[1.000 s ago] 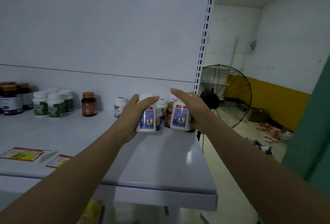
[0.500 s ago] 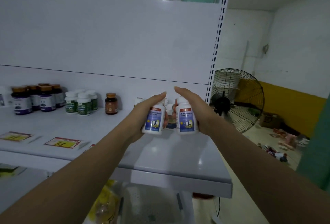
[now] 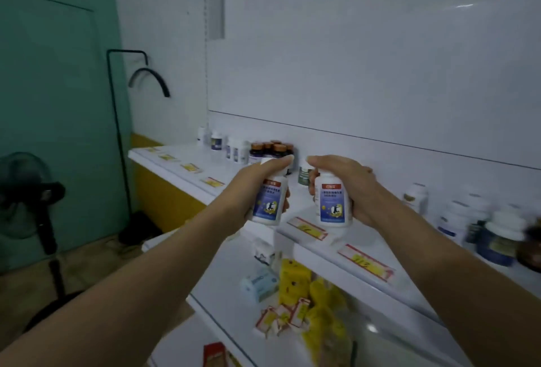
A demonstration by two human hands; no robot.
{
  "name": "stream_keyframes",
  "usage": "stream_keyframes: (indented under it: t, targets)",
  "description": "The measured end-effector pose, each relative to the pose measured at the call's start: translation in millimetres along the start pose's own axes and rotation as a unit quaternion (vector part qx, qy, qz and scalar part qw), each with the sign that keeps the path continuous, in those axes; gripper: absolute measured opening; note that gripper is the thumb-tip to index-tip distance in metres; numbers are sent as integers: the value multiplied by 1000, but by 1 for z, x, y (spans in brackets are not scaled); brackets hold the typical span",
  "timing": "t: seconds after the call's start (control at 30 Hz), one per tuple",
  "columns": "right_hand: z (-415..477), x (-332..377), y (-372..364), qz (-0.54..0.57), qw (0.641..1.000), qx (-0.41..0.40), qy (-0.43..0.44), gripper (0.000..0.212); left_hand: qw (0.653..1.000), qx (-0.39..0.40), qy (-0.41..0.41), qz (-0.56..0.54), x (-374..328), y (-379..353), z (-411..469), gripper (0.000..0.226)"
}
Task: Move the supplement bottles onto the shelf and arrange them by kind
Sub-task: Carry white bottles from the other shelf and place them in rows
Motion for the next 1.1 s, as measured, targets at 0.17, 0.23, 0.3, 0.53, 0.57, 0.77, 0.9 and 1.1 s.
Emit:
stream_keyframes:
  t: [0.17, 0.23, 0.3, 0.53, 0.57, 0.77, 0.9, 1.1]
  targets:
    - [49, -2, -133, 1, 995, 100, 6, 18, 995, -96, -29, 19, -25, 121, -38, 30]
    - [63, 0, -187, 1, 991, 134, 15, 18, 990, -130, -44, 42, -36, 167, -54, 30]
    - [76, 2, -238, 0, 987, 158, 25, 19, 984, -156, -56, 70, -48, 209, -71, 30]
    - [120, -4, -391, -33, 975, 214, 45, 31, 968, -213, -72, 115, -66, 351, -107, 27]
    - [129, -5, -409, -35, 974, 220, 44, 28, 966, -219, -72, 116, -68, 369, -108, 27]
    - [197, -13, -491, -48, 967, 249, 40, 24, 963, -232, -78, 112, -67, 461, -83, 28]
    - [261, -24, -521, -63, 966, 246, 50, 36, 961, -238, -82, 119, -58, 519, -35, 26]
    - [366, -33, -507, -108, 974, 197, 30, 30, 973, -196, -75, 93, -48, 571, 77, 26]
Point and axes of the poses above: each hand's wrist, its own z-axis towards the middle knuckle, its own y-axis out of the back of the hand, x = y × z, the point moved 3 cm from there along z, towards the middle knuckle, and after that the axes turned 5 degrees about -y, right-handed, at the moved point
